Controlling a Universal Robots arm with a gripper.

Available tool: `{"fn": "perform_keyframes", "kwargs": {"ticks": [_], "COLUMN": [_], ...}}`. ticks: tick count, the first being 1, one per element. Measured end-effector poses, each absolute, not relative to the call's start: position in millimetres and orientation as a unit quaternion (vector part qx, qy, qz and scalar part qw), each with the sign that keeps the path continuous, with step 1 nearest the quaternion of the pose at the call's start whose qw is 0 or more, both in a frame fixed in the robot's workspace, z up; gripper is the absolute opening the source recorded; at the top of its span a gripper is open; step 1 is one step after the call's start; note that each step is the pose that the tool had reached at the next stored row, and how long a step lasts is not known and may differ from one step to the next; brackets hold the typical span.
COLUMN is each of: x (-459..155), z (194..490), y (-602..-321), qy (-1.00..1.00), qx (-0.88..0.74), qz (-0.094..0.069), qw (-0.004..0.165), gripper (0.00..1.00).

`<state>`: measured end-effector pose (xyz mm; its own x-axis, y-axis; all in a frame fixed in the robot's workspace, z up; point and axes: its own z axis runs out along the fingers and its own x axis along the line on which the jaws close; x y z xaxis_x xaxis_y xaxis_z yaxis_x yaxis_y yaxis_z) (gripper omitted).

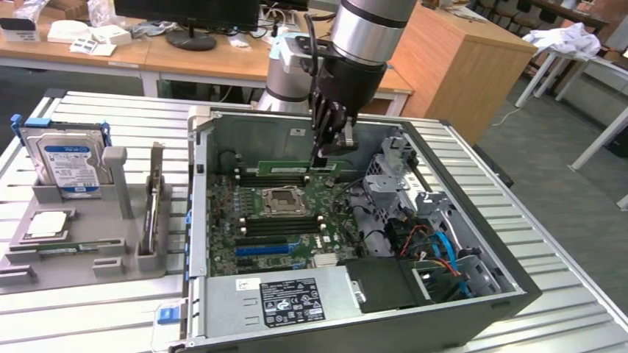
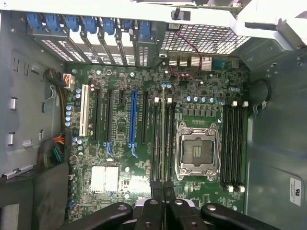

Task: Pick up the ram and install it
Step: 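Insert the ram into the slot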

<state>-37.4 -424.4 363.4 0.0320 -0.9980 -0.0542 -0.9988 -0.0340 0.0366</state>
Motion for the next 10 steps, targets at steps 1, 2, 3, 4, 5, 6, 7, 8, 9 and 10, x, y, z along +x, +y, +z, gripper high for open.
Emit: {"fn": "perform_keyframes", "kwargs": {"ticks": [1, 2, 3, 4, 5, 6, 7, 8, 9, 10], "x": [-37.4, -37.4, -37.3, -37.3, -37.3, -37.4, -37.4, -37.3, -37.4, -37.3], "z": [363.4, 363.3, 363.2, 362.8, 362.4, 361.9, 361.2, 360.5, 359.8, 359.1], "y": [-424.4, -424.4, -424.4, -424.4, -424.4, -424.5, -424.4, -424.4, -424.4, -424.4], "qy": [0.695, 0.695, 0.695, 0.695, 0.695, 0.695, 0.695, 0.695, 0.695, 0.695], "qx": [-0.718, -0.718, -0.718, -0.718, -0.718, -0.718, -0.718, -0.718, -0.718, -0.718], "qz": [0.032, 0.032, 0.032, 0.032, 0.032, 0.032, 0.032, 0.032, 0.032, 0.032], "qw": [0.006, 0.006, 0.006, 0.006, 0.006, 0.006, 0.006, 0.006, 0.006, 0.006], "gripper": [0.12, 0.12, 0.12, 0.12, 0.12, 0.12, 0.12, 0.12, 0.12, 0.12]}}
